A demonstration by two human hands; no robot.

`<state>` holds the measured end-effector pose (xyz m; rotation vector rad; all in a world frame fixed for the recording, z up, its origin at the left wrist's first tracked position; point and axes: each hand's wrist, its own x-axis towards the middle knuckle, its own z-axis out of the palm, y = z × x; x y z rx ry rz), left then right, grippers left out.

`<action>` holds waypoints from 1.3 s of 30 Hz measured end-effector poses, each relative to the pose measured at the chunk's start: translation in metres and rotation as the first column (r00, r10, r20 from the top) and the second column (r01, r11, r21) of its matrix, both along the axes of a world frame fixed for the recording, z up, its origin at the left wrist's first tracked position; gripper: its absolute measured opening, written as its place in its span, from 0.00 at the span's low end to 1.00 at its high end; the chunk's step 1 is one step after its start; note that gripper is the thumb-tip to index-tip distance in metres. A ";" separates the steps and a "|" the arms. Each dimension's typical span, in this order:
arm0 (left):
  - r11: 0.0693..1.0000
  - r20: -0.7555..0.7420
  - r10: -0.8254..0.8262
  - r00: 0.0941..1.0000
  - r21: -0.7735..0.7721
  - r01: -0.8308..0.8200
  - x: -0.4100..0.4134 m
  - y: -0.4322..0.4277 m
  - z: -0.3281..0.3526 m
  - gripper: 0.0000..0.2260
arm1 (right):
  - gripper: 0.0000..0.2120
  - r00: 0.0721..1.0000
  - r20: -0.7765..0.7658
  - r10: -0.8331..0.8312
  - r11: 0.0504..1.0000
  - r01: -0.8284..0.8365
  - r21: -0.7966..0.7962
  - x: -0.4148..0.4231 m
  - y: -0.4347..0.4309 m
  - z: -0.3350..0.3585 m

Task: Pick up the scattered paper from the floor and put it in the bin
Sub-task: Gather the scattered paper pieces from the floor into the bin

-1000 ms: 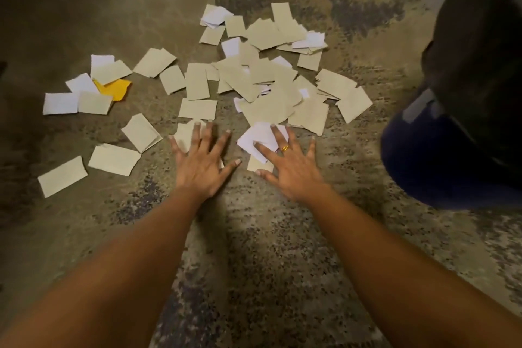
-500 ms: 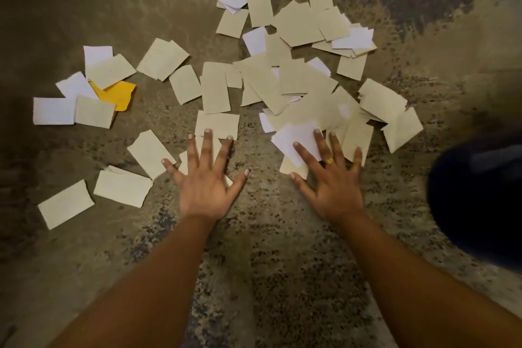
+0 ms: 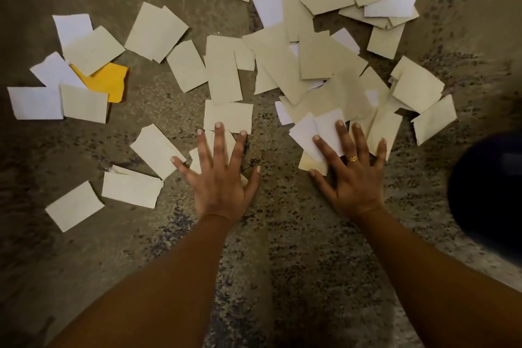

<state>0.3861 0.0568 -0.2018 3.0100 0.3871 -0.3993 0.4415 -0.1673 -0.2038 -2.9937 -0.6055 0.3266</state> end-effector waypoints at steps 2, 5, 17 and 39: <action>1.000 -0.004 -0.007 1.000 -0.004 0.007 -0.001 0.000 0.000 0.29 | 0.29 1.000 0.000 -0.001 1.000 0.001 -0.003 0.000 -0.001 0.000; 1.000 -0.019 -0.012 1.000 0.003 0.012 0.001 0.000 0.000 0.29 | 0.29 1.000 0.000 0.008 1.000 -0.008 -0.014 0.000 0.000 0.000; 1.000 -0.033 0.002 0.999 0.003 -0.002 0.000 0.000 -0.001 0.28 | 0.29 0.999 -0.032 0.005 1.000 -0.006 -0.030 0.000 -0.001 0.000; 0.999 -0.044 0.027 0.999 0.029 -0.026 0.001 -0.004 0.001 0.28 | 0.30 1.000 0.014 0.018 1.000 -0.019 0.021 0.000 -0.001 -0.006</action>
